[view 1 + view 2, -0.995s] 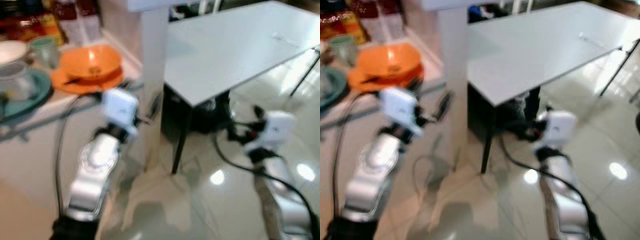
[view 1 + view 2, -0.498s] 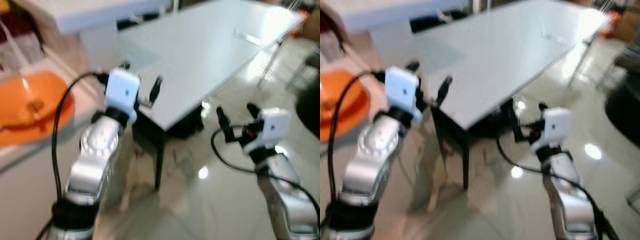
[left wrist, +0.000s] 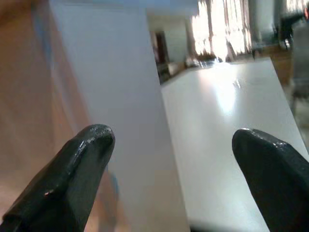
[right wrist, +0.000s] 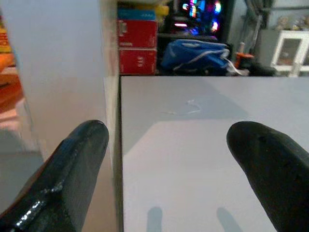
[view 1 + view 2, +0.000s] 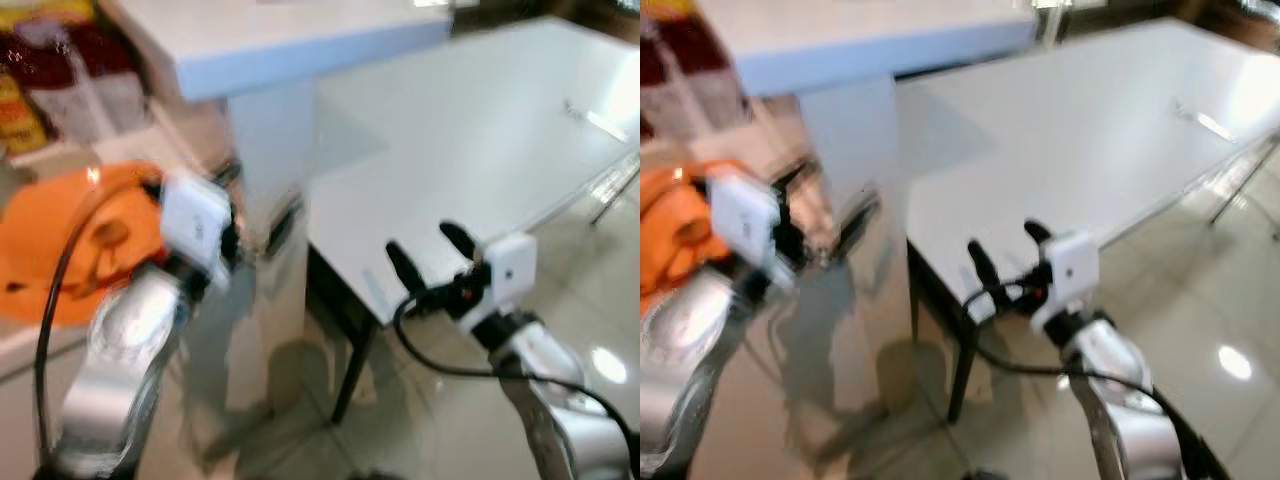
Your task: Setting the table
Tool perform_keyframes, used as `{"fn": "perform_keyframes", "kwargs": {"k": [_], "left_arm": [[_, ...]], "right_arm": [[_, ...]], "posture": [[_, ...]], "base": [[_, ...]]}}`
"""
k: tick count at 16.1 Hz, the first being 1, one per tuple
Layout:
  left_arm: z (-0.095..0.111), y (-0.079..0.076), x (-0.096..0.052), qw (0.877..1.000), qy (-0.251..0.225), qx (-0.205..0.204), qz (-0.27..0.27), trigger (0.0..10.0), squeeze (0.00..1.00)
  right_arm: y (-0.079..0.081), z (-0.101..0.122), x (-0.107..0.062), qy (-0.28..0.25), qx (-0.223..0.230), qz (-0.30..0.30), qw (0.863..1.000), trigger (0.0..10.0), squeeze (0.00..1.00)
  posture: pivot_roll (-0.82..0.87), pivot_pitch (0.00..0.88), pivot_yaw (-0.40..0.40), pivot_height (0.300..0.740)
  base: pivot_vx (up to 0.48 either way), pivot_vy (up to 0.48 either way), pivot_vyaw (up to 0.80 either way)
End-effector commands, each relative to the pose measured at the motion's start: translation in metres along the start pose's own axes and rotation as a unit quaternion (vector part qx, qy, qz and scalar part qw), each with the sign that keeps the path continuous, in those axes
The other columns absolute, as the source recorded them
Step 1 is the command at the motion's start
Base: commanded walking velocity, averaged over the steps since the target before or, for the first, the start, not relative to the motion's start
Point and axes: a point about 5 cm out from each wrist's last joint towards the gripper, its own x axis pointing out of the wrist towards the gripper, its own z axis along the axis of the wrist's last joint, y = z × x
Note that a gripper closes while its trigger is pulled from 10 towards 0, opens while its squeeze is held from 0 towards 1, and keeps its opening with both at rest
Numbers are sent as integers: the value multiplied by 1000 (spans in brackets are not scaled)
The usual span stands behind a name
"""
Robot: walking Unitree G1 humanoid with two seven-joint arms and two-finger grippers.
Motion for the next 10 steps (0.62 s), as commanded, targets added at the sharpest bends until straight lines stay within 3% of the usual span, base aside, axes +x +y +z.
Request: {"fn": "perform_keyframes", "kwargs": {"k": [1,3,5,6,8,10], "left_arm": [[5,-2,-6,1000,-6,10,-17,10000,0],[10,8,-10,1000,1,17,18,10000,0],[17,19,-5,999,14,27,40,10000,0],[28,25,7,999,12,6,41,10000,0],[39,34,30,998,37,12,57,10000,0],[33,46,44,989,100,22,102,10000,0]], "right_arm": [[5,3,0,-9,0,13,1000,10000,0],[6,3,-1,-5,7,21,1000,10000,0],[7,3,-1,-2,10,29,1000,10000,0],[9,3,0,2,13,43,999,10000,0],[13,5,2,3,11,71,997,10000,0],[15,7,3,2,8,81,997,10000,0]], "posture": [[82,0,-38,740],[89,0,-46,740],[98,0,-54,740],[102,0,-59,740],[103,0,-56,740],[100,0,-49,740]], "base": [[0,0,0],[0,0,0],[0,0,0],[0,0,0],[0,0,0],[0,0,0]]}}
